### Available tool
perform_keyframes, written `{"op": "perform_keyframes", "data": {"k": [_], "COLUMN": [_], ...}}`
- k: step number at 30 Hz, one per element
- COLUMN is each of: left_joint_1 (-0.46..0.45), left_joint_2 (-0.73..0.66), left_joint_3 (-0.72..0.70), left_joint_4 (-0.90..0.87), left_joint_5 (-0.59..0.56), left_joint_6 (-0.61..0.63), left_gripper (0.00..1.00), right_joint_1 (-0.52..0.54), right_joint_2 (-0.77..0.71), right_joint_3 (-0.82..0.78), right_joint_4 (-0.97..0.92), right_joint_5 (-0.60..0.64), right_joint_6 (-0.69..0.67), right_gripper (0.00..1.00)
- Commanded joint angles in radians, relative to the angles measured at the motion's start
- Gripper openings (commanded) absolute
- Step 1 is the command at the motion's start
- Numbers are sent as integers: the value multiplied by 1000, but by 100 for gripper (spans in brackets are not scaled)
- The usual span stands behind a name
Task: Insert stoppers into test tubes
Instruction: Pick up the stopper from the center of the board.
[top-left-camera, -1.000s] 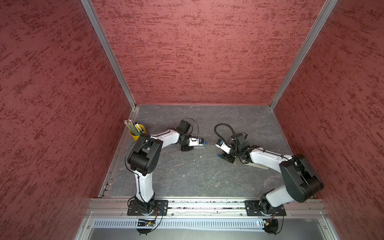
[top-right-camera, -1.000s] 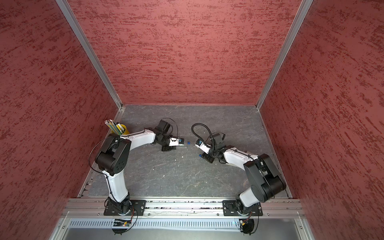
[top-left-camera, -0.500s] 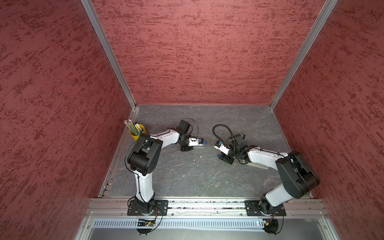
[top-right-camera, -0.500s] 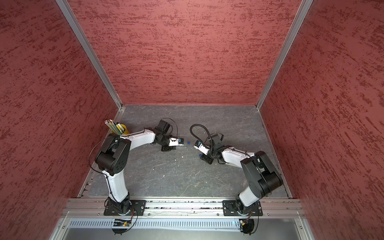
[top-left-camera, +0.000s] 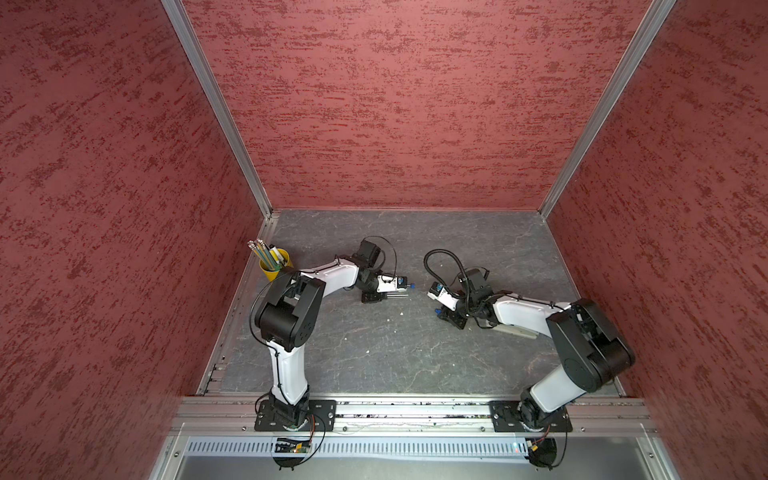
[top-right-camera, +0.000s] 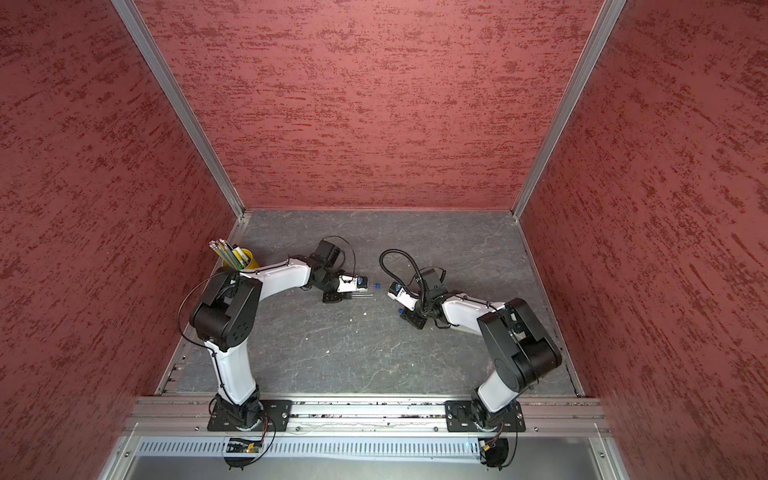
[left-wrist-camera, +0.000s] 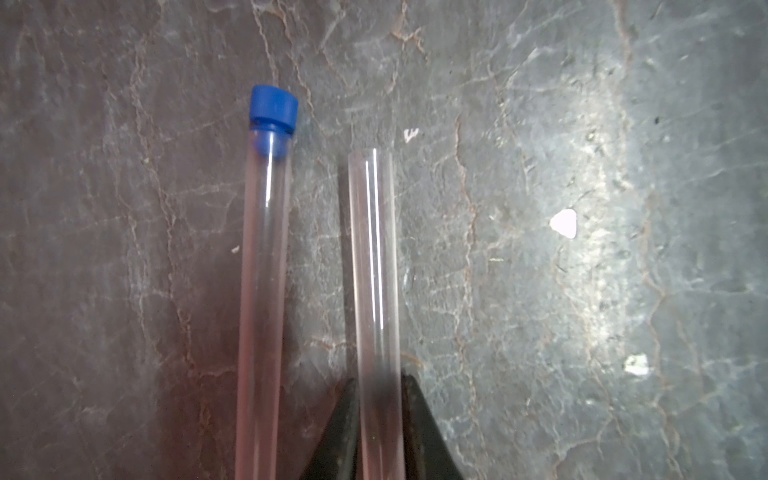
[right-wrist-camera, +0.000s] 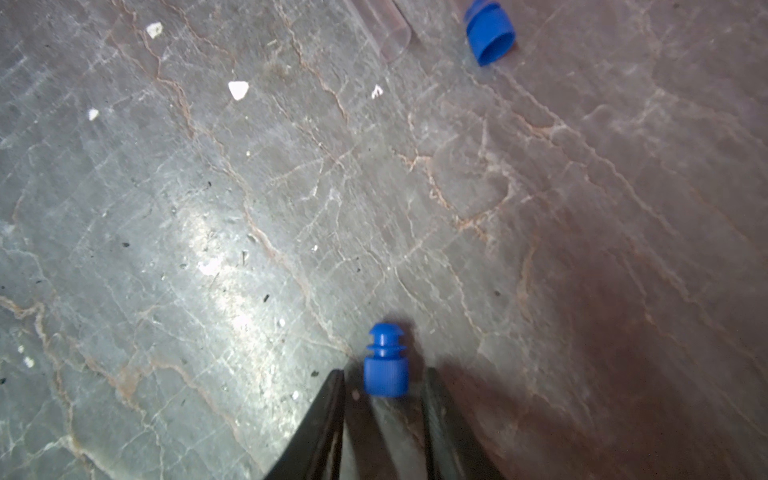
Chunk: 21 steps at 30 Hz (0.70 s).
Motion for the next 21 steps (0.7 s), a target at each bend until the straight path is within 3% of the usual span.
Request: {"op": "perform_keyframes", "data": {"k": [1, 21], "left_joint_1": [-6, -9], "left_joint_2": [12, 10], "left_joint_3": [10, 13], "left_joint_4": [-11, -16], "left_joint_5": [6, 5], "left_joint_6": [13, 21], "left_gripper": [20, 20], "right_joint_1": [5, 8], "right_joint_2": [12, 16], "right_joint_3": [31, 29], "right_joint_4": [30, 27], "right_joint_5": [-10, 6], "right_joint_6": [7, -13], "right_gripper": [33, 23]}}
